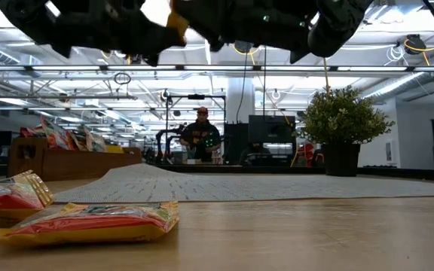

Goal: Pick & Place Tea
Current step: Put the yellow tea bag into the right section of the wooden organizer

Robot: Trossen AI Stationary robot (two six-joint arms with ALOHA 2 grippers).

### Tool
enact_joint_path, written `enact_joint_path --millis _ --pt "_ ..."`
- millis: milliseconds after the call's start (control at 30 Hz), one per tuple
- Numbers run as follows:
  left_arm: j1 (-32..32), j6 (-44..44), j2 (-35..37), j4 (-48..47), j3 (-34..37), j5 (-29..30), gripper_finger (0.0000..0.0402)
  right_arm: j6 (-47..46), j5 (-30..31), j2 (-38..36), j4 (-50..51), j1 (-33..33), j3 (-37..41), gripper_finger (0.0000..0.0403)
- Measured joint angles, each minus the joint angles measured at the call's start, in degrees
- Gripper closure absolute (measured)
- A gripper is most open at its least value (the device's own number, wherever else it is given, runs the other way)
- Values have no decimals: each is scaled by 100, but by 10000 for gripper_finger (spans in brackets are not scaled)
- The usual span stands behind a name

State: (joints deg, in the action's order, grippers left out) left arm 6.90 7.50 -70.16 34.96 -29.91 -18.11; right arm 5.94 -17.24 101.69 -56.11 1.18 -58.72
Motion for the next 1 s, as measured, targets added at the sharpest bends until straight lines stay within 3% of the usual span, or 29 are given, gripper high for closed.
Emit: enact_joint_path --millis 167,233,300,367,433,667,767,1000 --pt "-127 836 854 -1534 -12 2031 398 -164 428 15 349 32 0 344" --pt "-154 1371 1117 -2012 -20 2525 398 -187 855 15 499 32 -4 343" --pt "-164 1860 1264 -2339 -18 2999 399 -231 1294 15 645 28 -4 343" --pt "-112 1988 1336 -2653 23 4090 399 -219 1496 5 739 8 17 344" --pt "-94 2057 1357 -2903 -6 4731 399 -179 1729 -8 761 -25 4 344" --pt "-154 2003 1400 -3652 -107 5516 399 55 2680 -7 953 91 11 344" --pt "-8 1276 1300 -4902 -561 5937 399 65 2660 -7 1056 73 11 344" --pt "852 -1121 397 -8144 -2477 5038 398 74 2738 -7 1102 95 11 344"
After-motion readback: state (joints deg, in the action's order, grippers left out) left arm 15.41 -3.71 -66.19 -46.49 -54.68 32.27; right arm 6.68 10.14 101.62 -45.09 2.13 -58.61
